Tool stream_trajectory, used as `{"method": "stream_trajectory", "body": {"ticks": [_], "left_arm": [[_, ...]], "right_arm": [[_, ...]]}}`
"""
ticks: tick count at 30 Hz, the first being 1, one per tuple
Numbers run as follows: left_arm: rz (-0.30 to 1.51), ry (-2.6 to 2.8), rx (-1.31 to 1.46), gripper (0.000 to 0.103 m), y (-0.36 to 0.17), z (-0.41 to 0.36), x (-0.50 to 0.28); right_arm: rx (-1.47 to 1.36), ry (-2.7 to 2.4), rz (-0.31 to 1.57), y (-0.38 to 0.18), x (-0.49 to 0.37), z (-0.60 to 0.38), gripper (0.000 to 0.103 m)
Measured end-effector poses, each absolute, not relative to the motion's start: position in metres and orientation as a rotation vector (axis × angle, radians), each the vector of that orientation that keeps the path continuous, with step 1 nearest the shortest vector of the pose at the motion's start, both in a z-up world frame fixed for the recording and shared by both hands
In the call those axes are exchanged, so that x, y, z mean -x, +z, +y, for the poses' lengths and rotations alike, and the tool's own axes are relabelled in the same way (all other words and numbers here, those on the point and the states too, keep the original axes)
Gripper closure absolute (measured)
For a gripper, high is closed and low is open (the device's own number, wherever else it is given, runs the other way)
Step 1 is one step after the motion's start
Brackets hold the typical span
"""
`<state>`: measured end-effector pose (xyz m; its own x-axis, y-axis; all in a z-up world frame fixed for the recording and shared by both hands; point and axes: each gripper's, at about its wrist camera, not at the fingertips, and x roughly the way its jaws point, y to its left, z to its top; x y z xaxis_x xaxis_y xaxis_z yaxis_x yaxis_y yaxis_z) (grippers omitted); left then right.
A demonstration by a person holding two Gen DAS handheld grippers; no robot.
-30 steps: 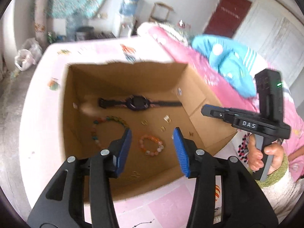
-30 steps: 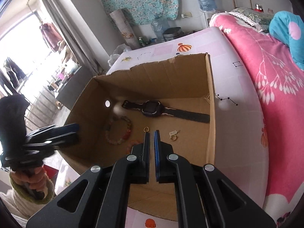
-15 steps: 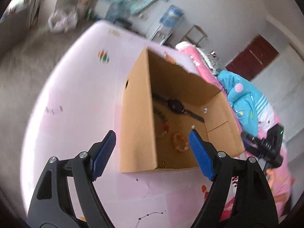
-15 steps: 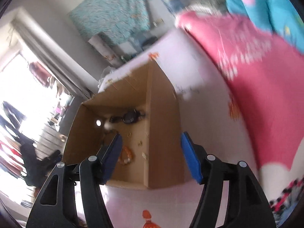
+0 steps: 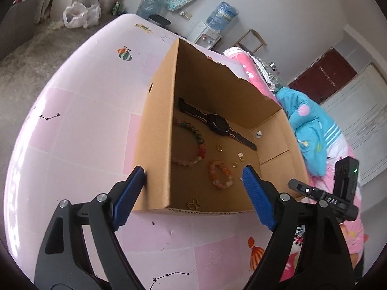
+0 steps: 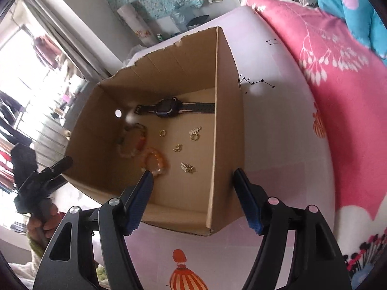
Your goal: Organize jewelry
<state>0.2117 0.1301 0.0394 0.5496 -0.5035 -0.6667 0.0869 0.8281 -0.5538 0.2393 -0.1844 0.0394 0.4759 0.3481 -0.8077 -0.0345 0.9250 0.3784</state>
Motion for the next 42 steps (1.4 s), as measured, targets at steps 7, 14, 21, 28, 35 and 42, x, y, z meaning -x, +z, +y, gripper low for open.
{"method": "stream_trajectory", "body": {"ticks": [7, 14, 21, 28, 35, 42], "left_arm": [[0.911, -0.378, 0.509, 0.024, 0.045, 0.139, -0.178], [0.934, -0.369, 0.484, 0.023, 0.036, 0.136, -0.138], [0.936, -0.346, 0.435, 0.021, 0.035, 0.129, -0.122], [0.892, -0.323, 0.414, 0.021, 0.037, 0.133, -0.112], [0.680, -0.193, 0.227, 0.012, 0.068, 0.141, -0.065], [0.676, -0.211, 0.169, 0.008, 0.075, 0.123, -0.035]], "right_arm": [[-0.333, 0.232, 1.051, 0.044, -0.217, -0.188, 0.035], [-0.299, 0.207, 1.055, 0.031, -0.178, -0.182, 0.035], [-0.360, 0.199, 1.039, 0.028, -0.162, -0.189, 0.034], [-0.394, 0.175, 0.977, 0.031, -0.151, -0.195, 0.032], [-0.281, 0.081, 0.879, 0.054, -0.101, -0.202, 0.020], [-0.149, 0.122, 0.931, 0.052, -0.072, -0.168, 0.012]]}}
